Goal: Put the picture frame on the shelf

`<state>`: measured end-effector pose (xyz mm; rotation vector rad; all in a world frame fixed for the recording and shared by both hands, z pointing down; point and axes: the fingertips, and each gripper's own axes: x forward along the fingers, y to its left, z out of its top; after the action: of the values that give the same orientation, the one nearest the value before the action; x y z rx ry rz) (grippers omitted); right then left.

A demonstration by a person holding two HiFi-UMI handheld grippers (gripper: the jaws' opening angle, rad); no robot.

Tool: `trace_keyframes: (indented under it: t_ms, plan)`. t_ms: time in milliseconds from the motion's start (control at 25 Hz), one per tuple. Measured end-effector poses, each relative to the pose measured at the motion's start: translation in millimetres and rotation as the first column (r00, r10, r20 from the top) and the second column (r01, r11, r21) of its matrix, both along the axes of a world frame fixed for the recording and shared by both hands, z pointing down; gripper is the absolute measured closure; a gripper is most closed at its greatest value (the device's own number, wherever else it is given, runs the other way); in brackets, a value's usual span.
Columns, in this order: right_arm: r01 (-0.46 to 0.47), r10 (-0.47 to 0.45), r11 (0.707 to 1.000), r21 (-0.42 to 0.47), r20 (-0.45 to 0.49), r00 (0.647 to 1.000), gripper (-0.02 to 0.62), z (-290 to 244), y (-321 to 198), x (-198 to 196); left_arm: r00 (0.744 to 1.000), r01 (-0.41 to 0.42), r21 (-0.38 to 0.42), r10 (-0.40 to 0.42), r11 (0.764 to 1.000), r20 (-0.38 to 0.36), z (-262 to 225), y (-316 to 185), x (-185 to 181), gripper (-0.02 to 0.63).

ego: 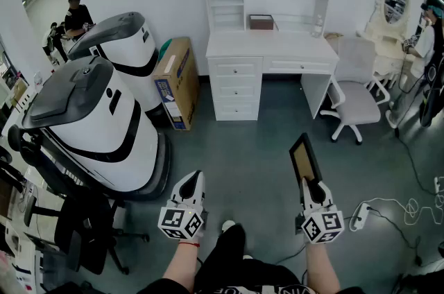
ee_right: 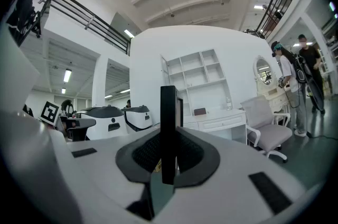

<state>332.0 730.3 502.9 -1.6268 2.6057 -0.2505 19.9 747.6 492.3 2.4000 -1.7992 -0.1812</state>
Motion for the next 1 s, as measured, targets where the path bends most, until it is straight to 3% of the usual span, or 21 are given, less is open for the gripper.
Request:
trace_keyframes:
  t_ms: [1000]
  plan:
    - [-0.009, 0.009, 1.0, -0.02, 0.0, 1.0, 0.551, -6.8, -206.4, -61.7, 1.0, -0.024, -0.004, 0.024, 1.0, 0.012, -5.2, -212.1, -53.6, 0.603]
